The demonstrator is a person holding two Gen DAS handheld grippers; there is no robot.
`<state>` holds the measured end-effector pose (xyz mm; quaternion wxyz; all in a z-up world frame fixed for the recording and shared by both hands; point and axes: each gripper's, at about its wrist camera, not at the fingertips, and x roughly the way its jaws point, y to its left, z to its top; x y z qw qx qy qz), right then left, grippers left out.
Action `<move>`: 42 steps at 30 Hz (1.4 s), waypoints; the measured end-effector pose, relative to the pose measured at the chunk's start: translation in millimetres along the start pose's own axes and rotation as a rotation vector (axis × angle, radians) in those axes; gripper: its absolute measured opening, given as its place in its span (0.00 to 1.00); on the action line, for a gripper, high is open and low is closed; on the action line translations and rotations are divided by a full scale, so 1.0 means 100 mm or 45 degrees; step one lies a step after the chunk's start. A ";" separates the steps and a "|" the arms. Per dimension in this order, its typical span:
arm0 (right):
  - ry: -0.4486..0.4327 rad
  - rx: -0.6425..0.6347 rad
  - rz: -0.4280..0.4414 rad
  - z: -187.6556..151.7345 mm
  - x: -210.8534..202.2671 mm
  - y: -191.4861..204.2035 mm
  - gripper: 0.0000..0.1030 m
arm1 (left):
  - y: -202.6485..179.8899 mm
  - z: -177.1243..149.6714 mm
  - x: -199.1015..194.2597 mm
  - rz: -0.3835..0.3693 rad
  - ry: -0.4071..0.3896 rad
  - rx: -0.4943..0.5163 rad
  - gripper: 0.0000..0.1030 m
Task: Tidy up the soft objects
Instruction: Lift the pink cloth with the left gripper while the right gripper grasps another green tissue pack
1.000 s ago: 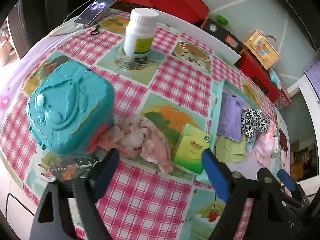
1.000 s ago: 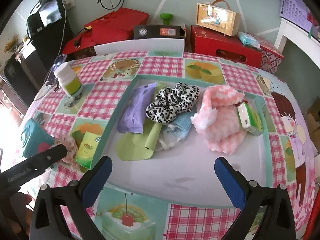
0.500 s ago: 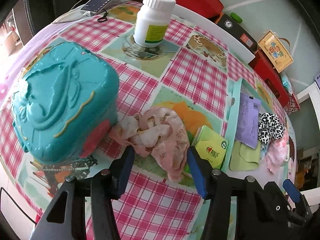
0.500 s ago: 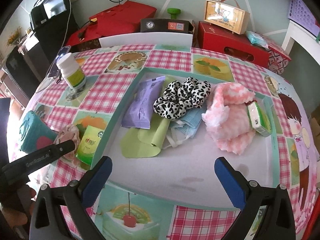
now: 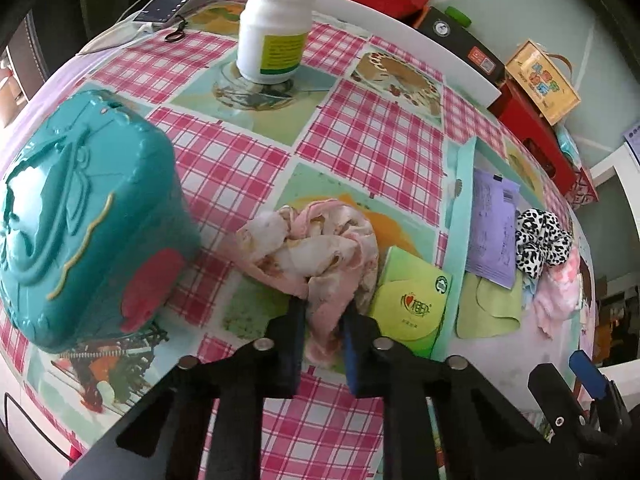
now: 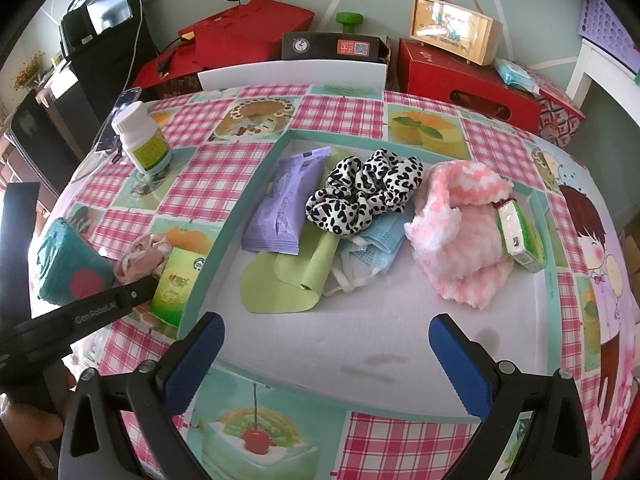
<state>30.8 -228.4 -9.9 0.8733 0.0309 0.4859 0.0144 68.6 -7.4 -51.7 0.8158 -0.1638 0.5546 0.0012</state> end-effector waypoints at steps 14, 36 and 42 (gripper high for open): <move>0.014 -0.015 -0.018 -0.02 0.03 0.01 1.00 | 0.01 0.07 -0.19 -0.046 -0.111 -0.007 0.09; 0.018 -0.135 -0.015 -0.03 0.12 0.23 1.00 | -0.08 0.19 -0.65 -0.120 -0.294 0.090 0.09; -0.011 -0.220 0.036 0.00 0.12 0.41 1.00 | 0.03 0.29 -0.73 -0.122 -0.317 0.093 0.09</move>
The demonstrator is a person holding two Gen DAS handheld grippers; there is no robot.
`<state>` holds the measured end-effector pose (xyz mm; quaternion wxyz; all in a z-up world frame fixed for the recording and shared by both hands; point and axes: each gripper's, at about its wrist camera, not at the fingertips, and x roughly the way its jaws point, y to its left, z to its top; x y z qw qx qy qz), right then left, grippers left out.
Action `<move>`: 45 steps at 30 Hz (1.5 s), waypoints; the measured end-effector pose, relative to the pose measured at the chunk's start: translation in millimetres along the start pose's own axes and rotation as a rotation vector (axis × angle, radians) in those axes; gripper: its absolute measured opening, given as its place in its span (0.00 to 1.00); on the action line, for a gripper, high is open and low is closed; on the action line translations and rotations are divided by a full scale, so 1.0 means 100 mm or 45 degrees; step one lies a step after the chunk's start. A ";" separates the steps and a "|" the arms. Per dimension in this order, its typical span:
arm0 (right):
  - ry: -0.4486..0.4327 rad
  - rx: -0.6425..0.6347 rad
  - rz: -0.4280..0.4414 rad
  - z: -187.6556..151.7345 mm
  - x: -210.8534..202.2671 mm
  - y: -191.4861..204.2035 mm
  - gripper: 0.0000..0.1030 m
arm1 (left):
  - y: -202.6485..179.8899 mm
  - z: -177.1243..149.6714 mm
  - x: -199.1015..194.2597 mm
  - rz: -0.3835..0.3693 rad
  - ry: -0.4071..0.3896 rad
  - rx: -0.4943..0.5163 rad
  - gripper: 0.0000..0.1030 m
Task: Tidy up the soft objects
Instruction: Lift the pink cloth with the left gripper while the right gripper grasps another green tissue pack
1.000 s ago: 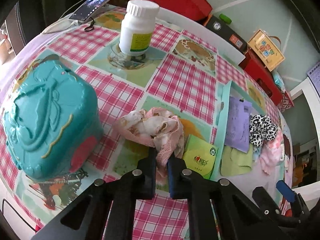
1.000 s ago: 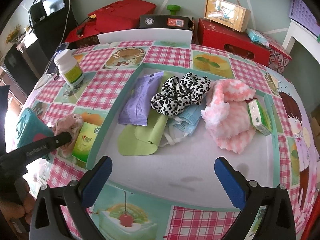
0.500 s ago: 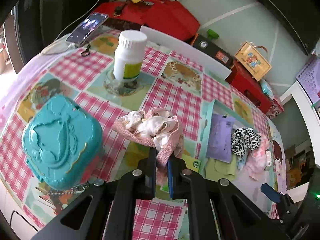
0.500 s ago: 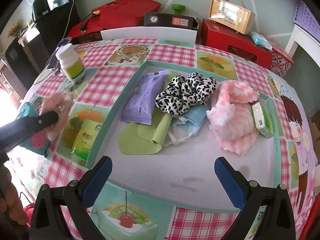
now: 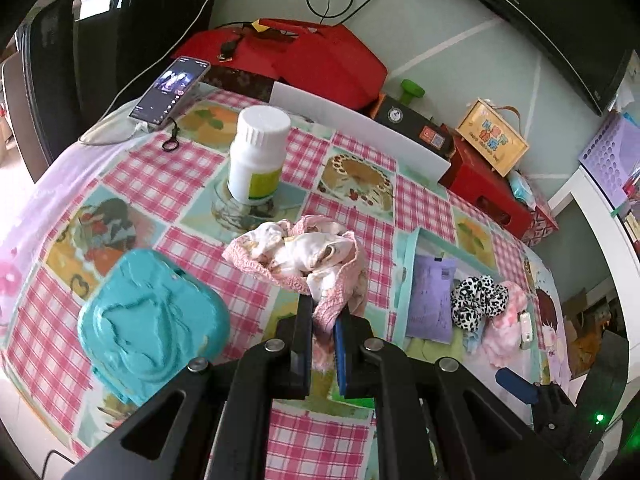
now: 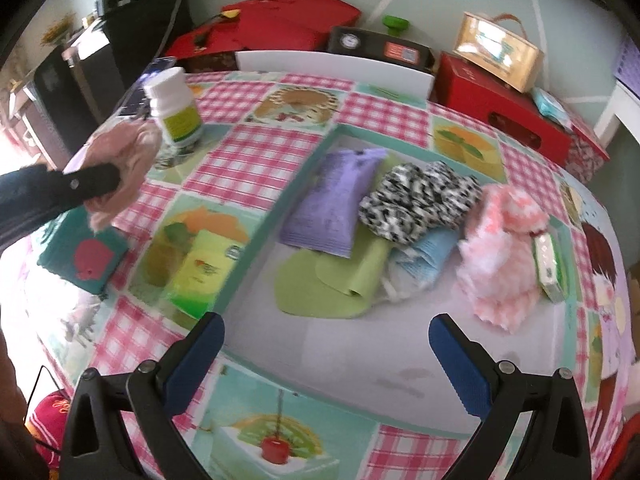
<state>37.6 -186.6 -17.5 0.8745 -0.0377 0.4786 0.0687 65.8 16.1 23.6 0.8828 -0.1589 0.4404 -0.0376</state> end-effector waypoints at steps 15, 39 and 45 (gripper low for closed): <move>0.059 -0.406 0.018 0.27 0.18 0.69 1.00 | 0.36 0.18 -0.05 -0.083 0.018 -0.106 0.09; 0.281 -0.938 0.054 0.44 0.61 1.16 0.87 | 0.67 0.20 -0.03 -0.084 0.058 -0.218 0.09; 0.303 -0.983 0.088 0.48 0.66 1.21 0.84 | 0.67 0.20 -0.03 -0.085 0.061 -0.220 0.09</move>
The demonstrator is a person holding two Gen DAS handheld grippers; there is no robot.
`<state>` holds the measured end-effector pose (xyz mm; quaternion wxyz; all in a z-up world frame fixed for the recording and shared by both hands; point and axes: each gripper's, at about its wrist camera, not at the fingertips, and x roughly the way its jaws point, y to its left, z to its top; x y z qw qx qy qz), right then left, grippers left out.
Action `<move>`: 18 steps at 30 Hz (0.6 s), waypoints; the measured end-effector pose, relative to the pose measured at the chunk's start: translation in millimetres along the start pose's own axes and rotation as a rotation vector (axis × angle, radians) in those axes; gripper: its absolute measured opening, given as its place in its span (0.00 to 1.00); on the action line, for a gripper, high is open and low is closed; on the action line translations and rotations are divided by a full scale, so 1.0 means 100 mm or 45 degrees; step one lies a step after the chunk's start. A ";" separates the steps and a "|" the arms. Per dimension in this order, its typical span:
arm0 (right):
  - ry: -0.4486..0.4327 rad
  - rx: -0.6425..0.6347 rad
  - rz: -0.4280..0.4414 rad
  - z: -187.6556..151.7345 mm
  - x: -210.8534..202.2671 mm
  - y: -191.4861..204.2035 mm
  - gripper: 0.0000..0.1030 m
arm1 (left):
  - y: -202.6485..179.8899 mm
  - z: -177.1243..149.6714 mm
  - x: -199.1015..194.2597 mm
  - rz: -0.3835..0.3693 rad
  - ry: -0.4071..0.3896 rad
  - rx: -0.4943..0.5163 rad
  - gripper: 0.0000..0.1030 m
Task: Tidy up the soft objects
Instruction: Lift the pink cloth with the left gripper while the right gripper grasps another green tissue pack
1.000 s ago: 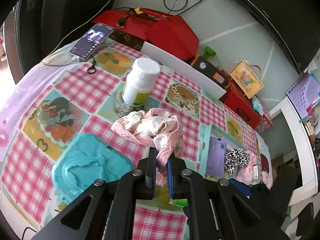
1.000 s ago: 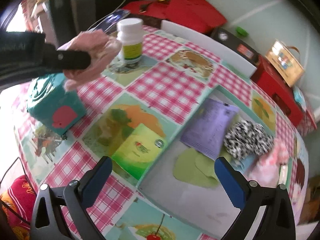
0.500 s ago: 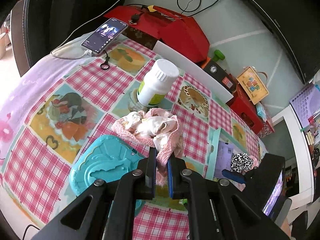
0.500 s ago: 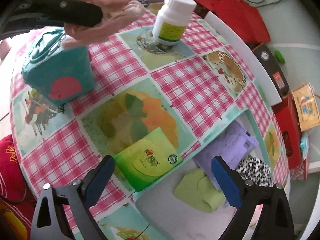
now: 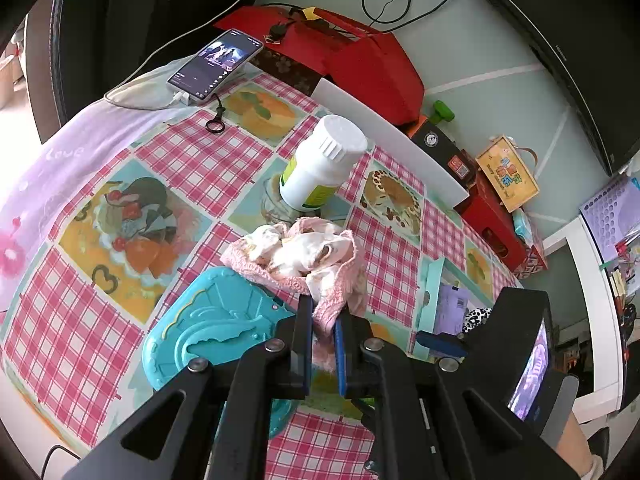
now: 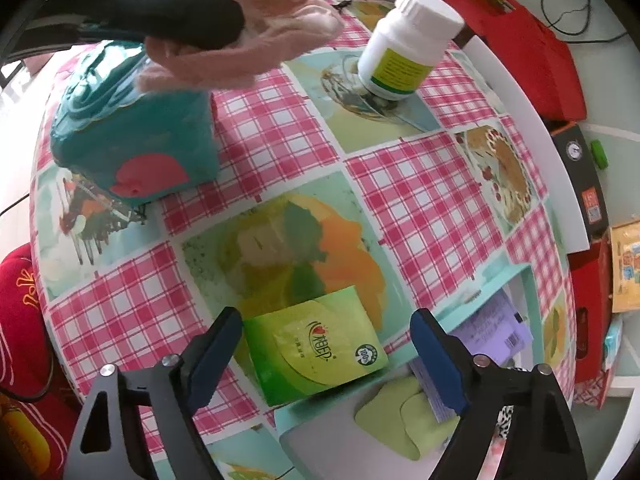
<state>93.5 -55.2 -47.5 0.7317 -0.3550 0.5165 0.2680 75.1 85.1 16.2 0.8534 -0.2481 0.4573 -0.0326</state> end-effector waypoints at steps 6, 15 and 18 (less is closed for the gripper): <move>0.004 -0.015 0.042 0.04 0.04 0.01 0.78 | 0.01 0.01 0.00 -0.003 0.000 -0.003 0.09; 0.057 -0.012 0.077 0.00 0.16 0.00 0.71 | 0.01 0.00 -0.01 0.000 -0.004 -0.008 0.09; 0.057 -0.017 0.074 0.01 0.16 0.01 0.71 | 0.01 0.01 -0.01 0.001 -0.005 -0.010 0.09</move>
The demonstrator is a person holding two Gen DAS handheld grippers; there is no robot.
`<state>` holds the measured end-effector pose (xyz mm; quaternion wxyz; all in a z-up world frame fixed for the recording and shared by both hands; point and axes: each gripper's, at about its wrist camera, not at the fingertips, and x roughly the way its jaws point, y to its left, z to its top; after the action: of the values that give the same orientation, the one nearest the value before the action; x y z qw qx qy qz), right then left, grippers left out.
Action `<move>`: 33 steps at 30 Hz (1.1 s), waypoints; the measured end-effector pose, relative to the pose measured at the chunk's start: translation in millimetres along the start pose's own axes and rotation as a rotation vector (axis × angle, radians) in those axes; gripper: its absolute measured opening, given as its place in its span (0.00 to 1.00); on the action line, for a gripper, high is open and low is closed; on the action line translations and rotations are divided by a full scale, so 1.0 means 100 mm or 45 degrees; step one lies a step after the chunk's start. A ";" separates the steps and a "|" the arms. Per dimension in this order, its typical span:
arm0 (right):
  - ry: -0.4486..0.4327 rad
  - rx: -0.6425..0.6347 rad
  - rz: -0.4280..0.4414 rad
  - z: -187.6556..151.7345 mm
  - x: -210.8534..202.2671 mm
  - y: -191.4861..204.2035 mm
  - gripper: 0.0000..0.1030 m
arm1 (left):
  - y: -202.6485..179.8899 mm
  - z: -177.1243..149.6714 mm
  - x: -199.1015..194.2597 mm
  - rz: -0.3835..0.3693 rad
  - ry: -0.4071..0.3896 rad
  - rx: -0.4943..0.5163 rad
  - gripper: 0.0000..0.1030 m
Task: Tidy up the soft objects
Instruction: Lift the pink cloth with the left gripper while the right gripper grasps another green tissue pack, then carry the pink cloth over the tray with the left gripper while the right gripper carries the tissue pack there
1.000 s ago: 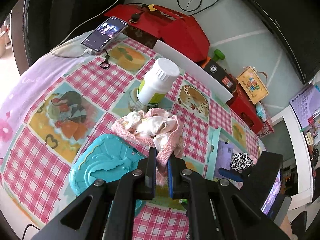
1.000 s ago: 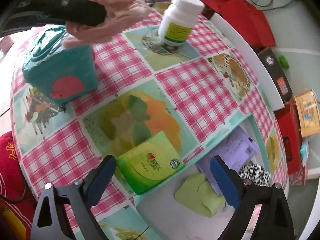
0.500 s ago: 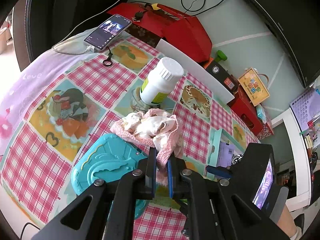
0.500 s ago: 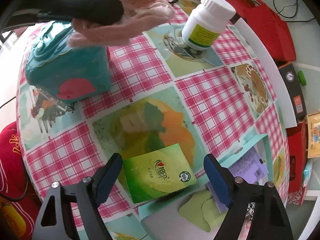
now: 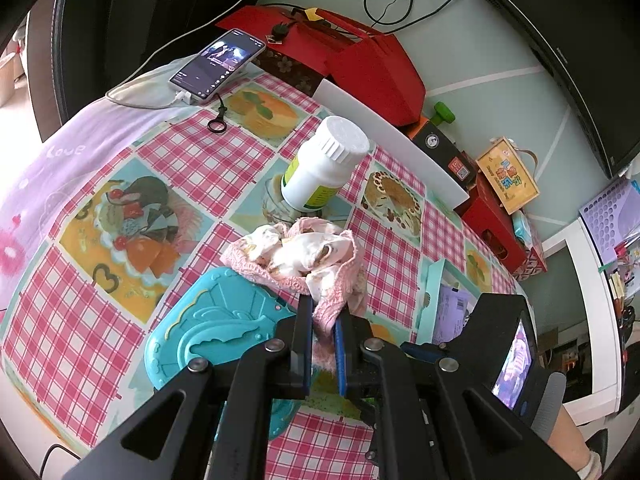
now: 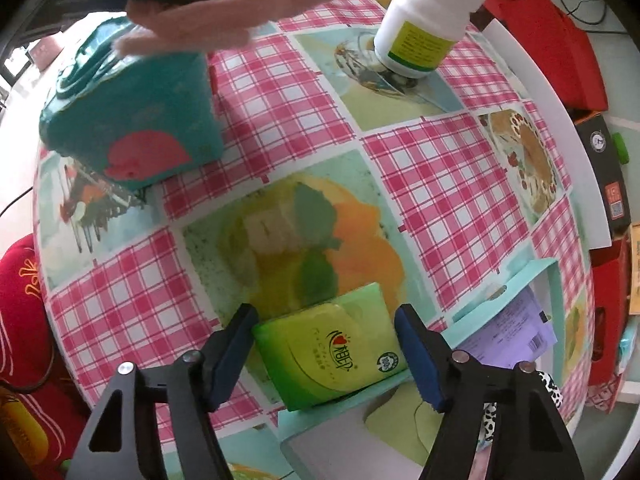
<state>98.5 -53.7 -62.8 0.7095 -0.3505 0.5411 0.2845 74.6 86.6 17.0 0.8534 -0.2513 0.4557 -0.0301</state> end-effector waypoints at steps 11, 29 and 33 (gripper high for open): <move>-0.131 0.206 0.017 -0.10 -0.19 -0.14 0.71 | -0.02 0.00 -0.01 0.004 -0.006 0.008 0.09; -0.347 0.615 -0.035 -0.38 -0.60 -0.14 0.70 | -0.11 0.00 -0.12 0.018 -0.051 0.057 0.09; -0.388 0.670 -0.061 -0.51 -0.74 -0.20 0.69 | -0.14 0.00 -0.15 0.016 -0.069 0.070 0.09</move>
<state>66.7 -108.7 3.8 0.8554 -0.1205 0.4752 0.1671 68.6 78.1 34.8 0.8722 -0.2257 0.4330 -0.0303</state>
